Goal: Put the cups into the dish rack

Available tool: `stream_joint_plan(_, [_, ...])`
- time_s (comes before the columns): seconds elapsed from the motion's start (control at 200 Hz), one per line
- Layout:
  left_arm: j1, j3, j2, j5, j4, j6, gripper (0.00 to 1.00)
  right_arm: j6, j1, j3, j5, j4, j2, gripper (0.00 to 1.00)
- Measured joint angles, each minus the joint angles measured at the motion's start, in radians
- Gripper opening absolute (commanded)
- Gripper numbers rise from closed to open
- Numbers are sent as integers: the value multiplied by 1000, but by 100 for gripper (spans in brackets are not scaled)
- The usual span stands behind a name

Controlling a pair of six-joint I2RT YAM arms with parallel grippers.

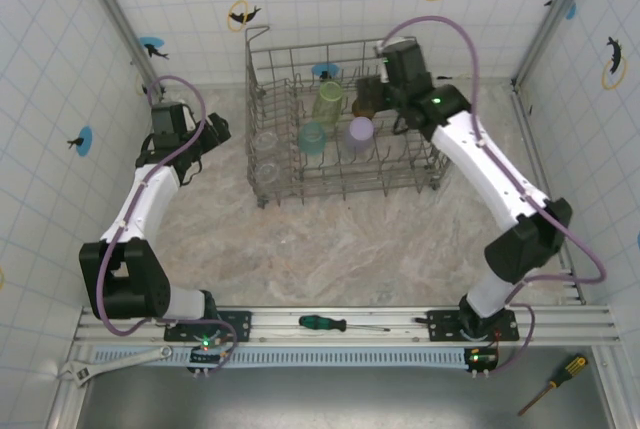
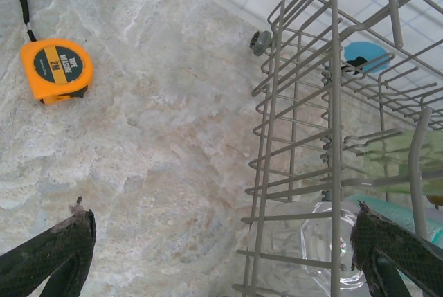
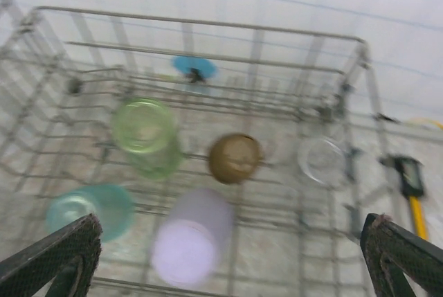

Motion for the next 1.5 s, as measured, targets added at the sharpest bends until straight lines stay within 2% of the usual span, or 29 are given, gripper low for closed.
stream_joint_plan(0.205, [0, 0, -27, 22, 1, 0, 97, 111, -267, -246, -17, -26, -167, 100])
stream_joint_plan(0.445, [0, -2, -45, 87, 18, -2, 98, 175, -516, -363, -85, -79, -214, 100])
stream_joint_plan(0.615, [0, -8, -59, 120, 30, -20, 98, 171, -639, -446, -87, -94, -216, 100])
stream_joint_plan(0.771, [0, -13, -62, 136, 33, -24, 97, 171, -677, -534, -112, -92, -214, 97])
stream_joint_plan(0.896, [0, -14, -63, 139, 38, -27, 98, 174, -689, -568, -147, -83, -194, 86])
stream_joint_plan(0.991, [0, -14, -63, 145, 38, -28, 98, 172, -698, -568, -167, -67, -150, 81])
stream_joint_plan(1.151, [0, -16, -69, 151, 38, -32, 98, 167, -710, -567, -161, -59, -64, 66])
stream_joint_plan(1.256, [0, -16, -76, 154, 40, -37, 98, 167, -716, -563, -152, -65, -11, 60])
stream_joint_plan(1.411, [0, -16, -76, 160, 45, -45, 97, 163, -721, -563, -144, -68, 14, 34])
stream_joint_plan(1.501, [0, -16, -76, 164, 45, -46, 97, 168, -722, -563, -142, -69, 17, 13])
